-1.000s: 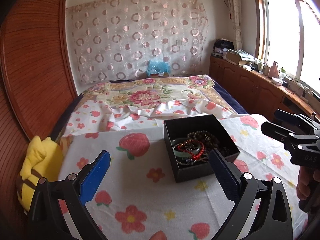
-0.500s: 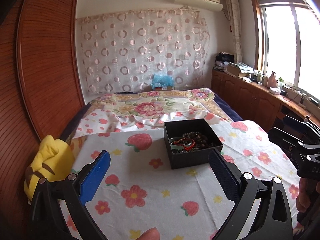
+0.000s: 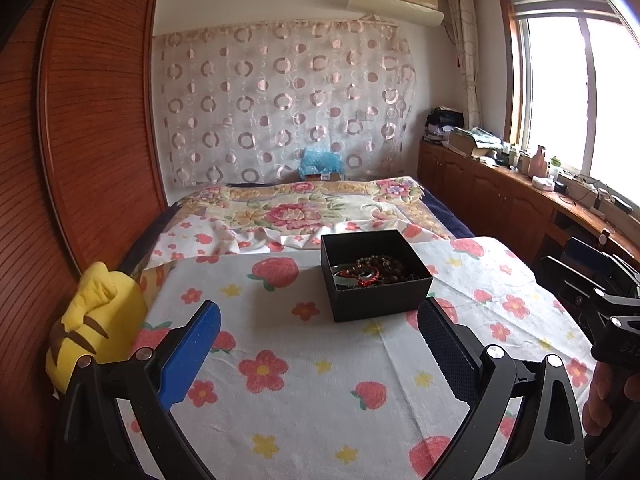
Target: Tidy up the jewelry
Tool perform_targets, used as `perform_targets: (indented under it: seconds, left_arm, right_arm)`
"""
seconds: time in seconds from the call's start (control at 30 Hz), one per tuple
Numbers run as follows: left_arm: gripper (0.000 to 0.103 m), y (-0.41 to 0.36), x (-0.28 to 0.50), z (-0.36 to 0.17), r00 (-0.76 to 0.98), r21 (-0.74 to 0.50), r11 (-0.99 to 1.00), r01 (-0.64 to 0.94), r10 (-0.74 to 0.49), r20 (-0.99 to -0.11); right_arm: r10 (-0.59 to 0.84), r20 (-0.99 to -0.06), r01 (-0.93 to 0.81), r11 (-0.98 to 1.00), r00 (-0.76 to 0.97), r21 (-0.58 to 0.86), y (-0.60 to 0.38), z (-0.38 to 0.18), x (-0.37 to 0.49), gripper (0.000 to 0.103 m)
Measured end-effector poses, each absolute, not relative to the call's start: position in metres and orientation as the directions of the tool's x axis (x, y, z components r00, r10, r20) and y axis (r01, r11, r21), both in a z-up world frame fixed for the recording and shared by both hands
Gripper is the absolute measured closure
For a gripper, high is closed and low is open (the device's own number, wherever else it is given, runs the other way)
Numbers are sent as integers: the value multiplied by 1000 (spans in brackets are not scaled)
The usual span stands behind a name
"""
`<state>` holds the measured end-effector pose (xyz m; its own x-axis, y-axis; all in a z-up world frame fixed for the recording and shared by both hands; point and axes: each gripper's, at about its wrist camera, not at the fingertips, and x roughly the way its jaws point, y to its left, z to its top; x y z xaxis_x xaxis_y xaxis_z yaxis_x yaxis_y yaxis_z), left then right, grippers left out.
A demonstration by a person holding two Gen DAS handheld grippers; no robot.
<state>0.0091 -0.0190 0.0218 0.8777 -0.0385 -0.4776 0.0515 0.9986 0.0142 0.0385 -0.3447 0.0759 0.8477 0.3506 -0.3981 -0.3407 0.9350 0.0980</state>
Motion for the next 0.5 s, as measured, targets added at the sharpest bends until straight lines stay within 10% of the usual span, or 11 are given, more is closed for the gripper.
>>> perform_targets:
  seconds: [0.5]
  left_arm:
    - [8,-19,8,23,880,6,998,55,-46,-474]
  right_arm:
    - [348,-400,-336,936,848,102,-345,73,36,3]
